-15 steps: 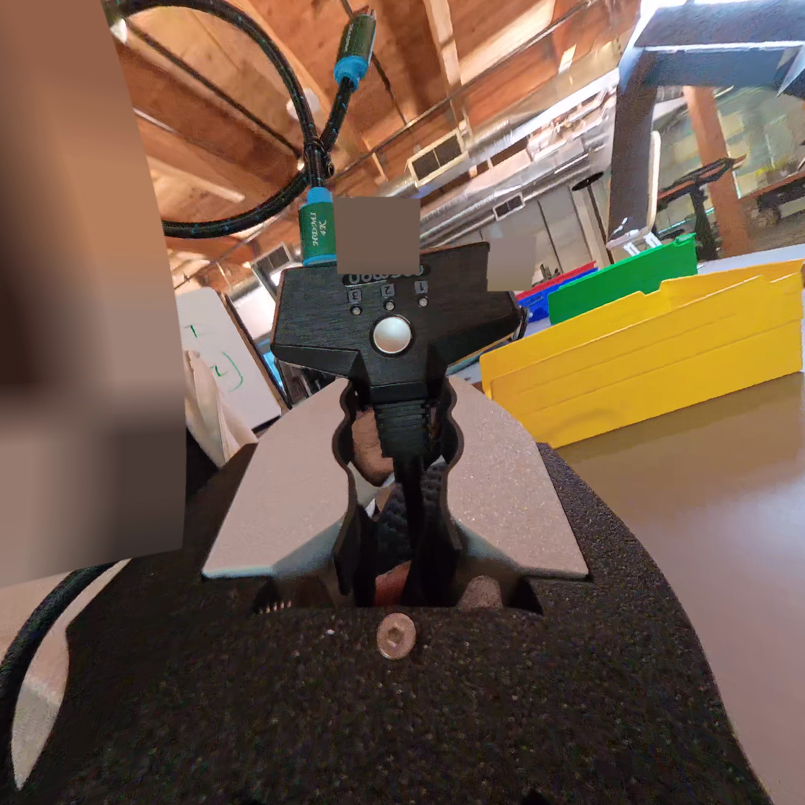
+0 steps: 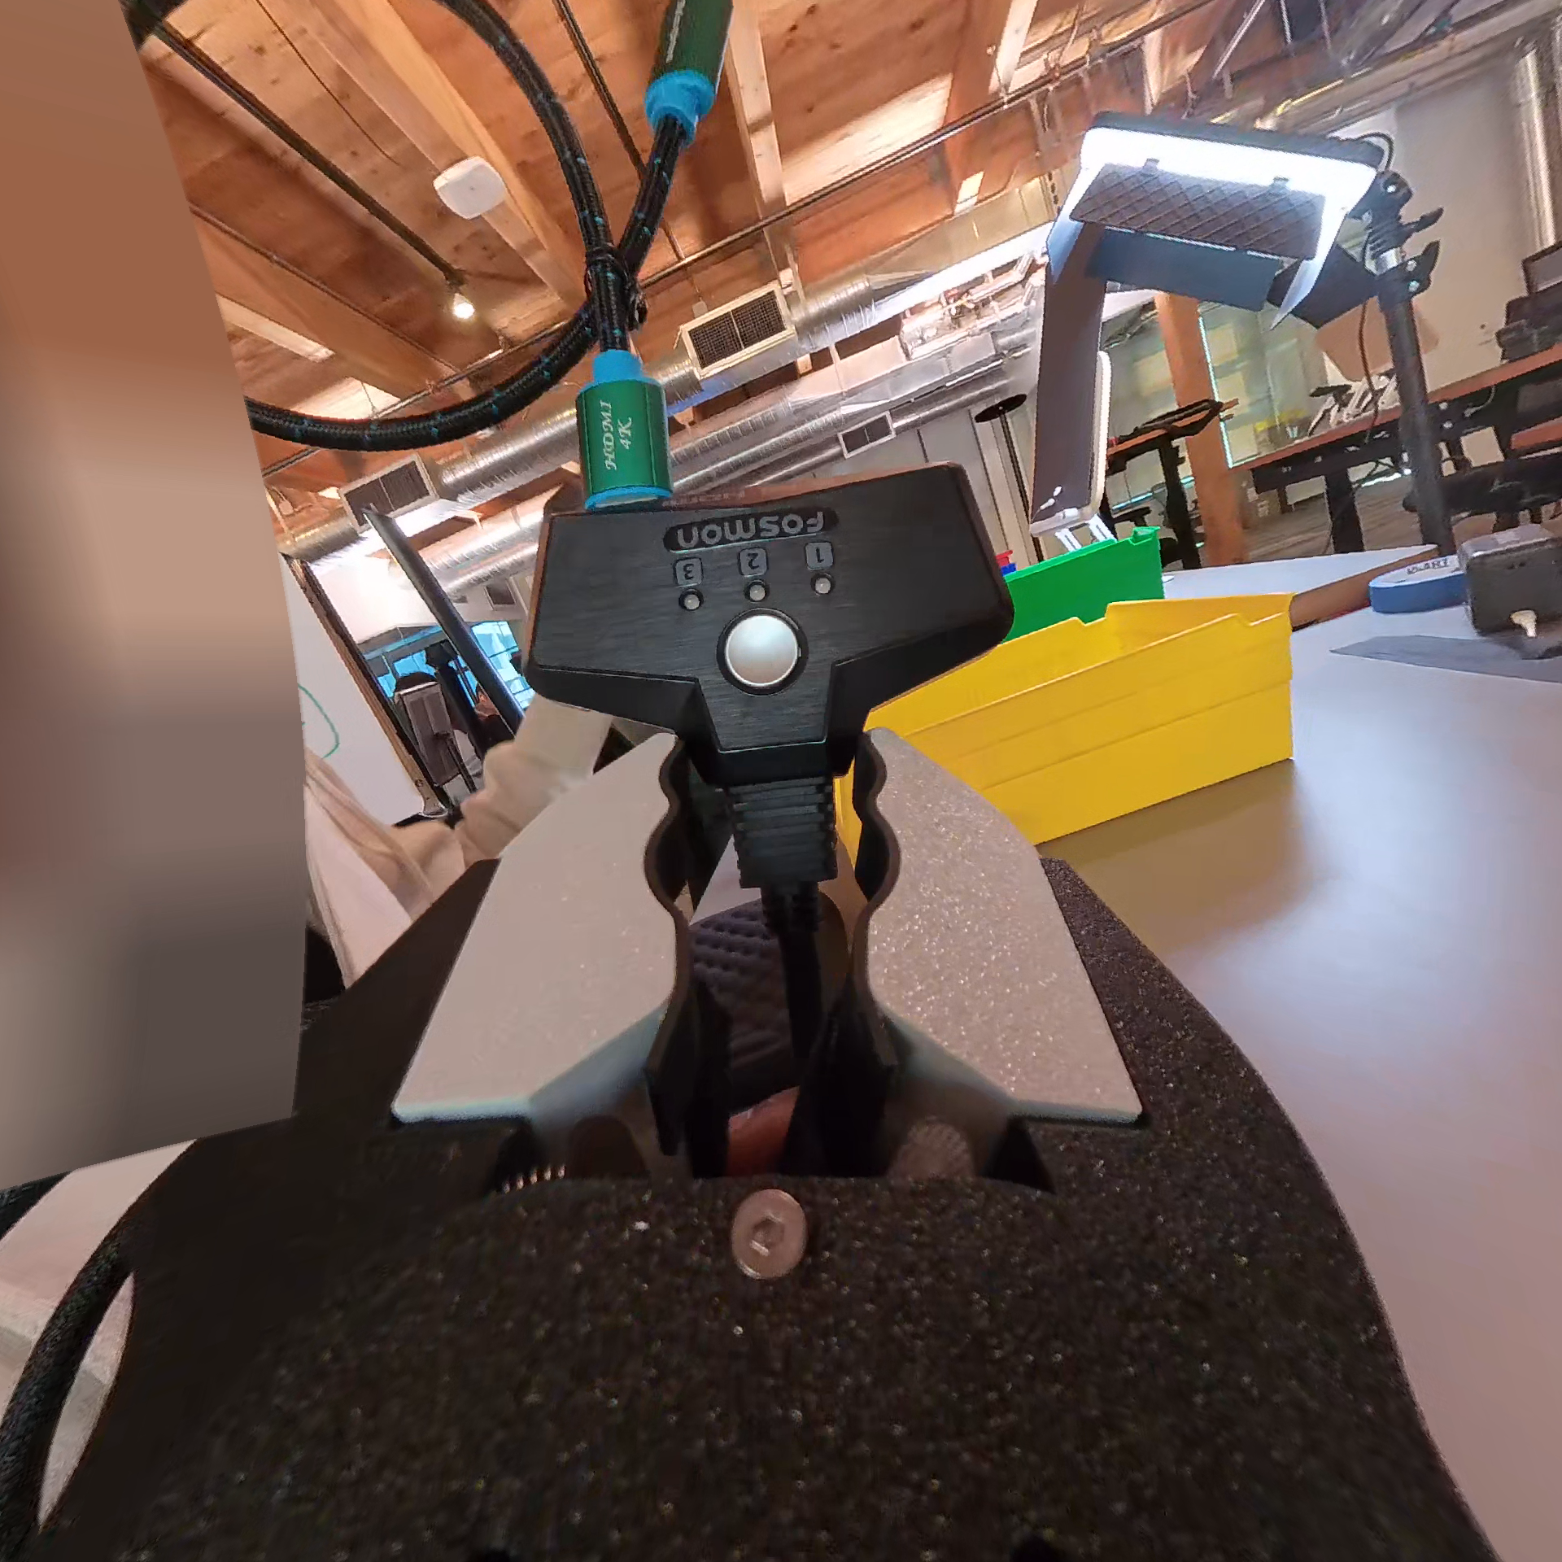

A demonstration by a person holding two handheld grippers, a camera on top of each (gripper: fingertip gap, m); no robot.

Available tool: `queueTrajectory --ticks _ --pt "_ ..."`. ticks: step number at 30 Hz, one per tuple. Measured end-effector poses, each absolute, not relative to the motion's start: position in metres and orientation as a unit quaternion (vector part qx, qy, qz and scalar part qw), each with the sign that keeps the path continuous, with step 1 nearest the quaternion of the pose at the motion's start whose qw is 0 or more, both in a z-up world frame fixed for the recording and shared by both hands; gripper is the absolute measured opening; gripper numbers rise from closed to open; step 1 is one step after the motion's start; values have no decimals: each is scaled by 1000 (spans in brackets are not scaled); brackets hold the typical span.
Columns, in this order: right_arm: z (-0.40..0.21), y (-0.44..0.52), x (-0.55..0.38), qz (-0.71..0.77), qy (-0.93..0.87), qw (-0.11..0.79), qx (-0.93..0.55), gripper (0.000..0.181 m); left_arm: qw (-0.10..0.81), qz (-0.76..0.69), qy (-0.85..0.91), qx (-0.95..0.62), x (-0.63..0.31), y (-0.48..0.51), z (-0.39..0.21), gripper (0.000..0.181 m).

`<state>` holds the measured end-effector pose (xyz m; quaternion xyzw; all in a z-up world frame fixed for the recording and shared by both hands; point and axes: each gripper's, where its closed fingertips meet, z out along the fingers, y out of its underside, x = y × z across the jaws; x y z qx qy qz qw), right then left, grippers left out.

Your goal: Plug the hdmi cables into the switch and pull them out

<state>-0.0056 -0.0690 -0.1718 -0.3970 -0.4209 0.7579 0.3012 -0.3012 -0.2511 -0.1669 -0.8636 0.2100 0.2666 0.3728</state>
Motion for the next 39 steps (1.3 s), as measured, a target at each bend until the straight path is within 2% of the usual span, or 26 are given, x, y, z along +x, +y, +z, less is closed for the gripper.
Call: queueTrajectory --ticks 3,7,10,13,16,33,34,36,39 --pt "-173 -72 -7 751 -434 302 -397 37 211 300 288 -884 -331 -253 -184 17" --pt "-173 -77 -6 755 -442 293 -387 37 131 144 383 -903 -328 -225 -224 16" --pt "-173 -79 -5 761 -441 285 -381 37 18 109 442 -890 -356 -214 -249 23" --pt "-174 -78 -5 760 -442 283 -384 37 -125 90 491 -857 -379 -222 -272 39" --pt "-175 -76 -5 761 -441 281 -385 37 -206 79 536 -815 -394 -229 -292 43" --pt "-184 -74 -9 758 -442 265 -400 38 -266 -16 603 -752 -396 -229 -328 32" --pt "-184 -73 -9 758 -442 265 -400 37 -263 -16 602 -754 -396 -229 -329 25" --pt "-184 -72 -9 758 -440 265 -401 37 -253 -26 584 -770 -392 -230 -326 24" --pt "-185 -71 -9 761 -435 260 -406 38 -174 -43 538 -823 -377 -221 -309 23"
